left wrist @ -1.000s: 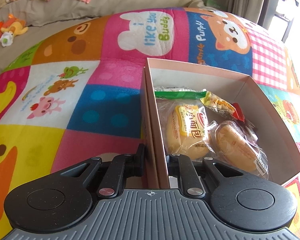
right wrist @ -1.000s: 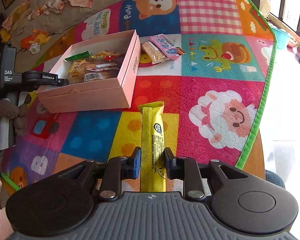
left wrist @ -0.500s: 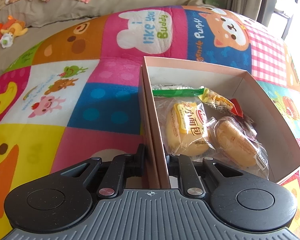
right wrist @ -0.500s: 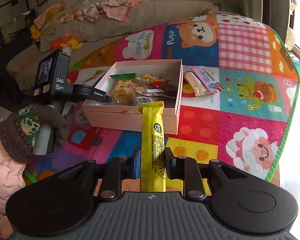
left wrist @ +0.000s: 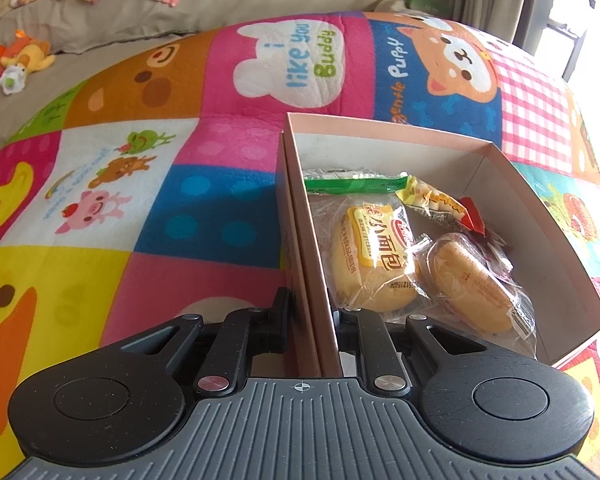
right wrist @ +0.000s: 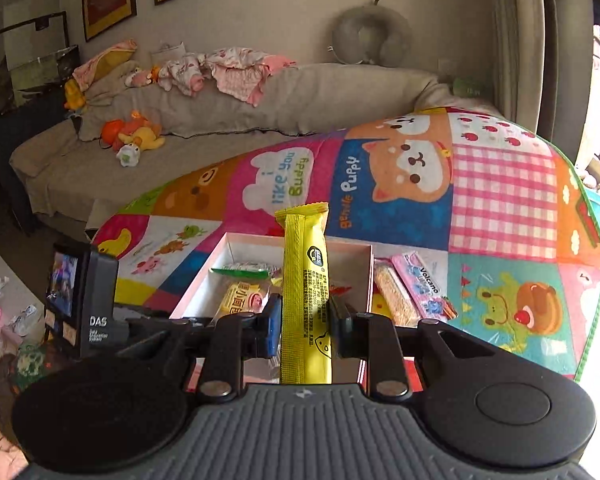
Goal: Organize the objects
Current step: 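Carry the yellow snack bar into the pink box and release it, then move the right tool to the clear granola bar beside the Volcano packet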
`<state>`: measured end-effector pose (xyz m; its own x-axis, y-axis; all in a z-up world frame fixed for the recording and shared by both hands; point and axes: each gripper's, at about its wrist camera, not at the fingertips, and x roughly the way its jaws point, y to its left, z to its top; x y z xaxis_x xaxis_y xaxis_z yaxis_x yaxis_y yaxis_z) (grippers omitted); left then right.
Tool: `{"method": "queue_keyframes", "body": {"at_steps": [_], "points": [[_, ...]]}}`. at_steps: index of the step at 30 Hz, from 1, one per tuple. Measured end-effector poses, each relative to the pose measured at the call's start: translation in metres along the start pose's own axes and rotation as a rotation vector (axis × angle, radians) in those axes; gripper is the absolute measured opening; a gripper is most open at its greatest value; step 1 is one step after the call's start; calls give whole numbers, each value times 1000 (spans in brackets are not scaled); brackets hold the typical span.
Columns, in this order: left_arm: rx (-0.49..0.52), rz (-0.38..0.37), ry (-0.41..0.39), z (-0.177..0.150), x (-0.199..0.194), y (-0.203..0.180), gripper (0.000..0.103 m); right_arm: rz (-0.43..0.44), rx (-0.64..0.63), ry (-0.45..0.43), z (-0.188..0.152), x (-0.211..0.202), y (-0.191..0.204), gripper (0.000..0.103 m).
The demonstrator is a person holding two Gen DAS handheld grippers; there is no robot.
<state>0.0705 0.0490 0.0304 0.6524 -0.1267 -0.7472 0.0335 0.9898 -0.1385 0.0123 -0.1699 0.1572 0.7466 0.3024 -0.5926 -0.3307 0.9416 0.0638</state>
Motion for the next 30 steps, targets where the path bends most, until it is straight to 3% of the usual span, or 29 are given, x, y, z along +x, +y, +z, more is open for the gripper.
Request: {"method": "queue_keyframes", "body": {"at_steps": [4, 9, 15, 18, 23, 25, 30], "points": [[0, -3, -2, 0, -1, 1, 17, -55, 6, -2, 12, 23, -6, 28], [-2, -7, -4, -2, -2, 1, 18, -65, 49, 18, 6, 33, -27, 31], [5, -2, -2, -2, -2, 0, 18, -143, 91, 15, -2, 45, -73, 47], [10, 7, 3, -1, -2, -2, 17, -139, 134, 40, -4, 70, -101, 58], [14, 8, 0, -3, -3, -2, 17, -122, 213, 112, -11, 127, -135, 63], [10, 4, -2, -3, -3, -1, 18, -111, 208, 140, -11, 150, -139, 70], [12, -1, -1, -3, -3, -1, 18, -97, 142, 180, -2, 194, -139, 75]]}}
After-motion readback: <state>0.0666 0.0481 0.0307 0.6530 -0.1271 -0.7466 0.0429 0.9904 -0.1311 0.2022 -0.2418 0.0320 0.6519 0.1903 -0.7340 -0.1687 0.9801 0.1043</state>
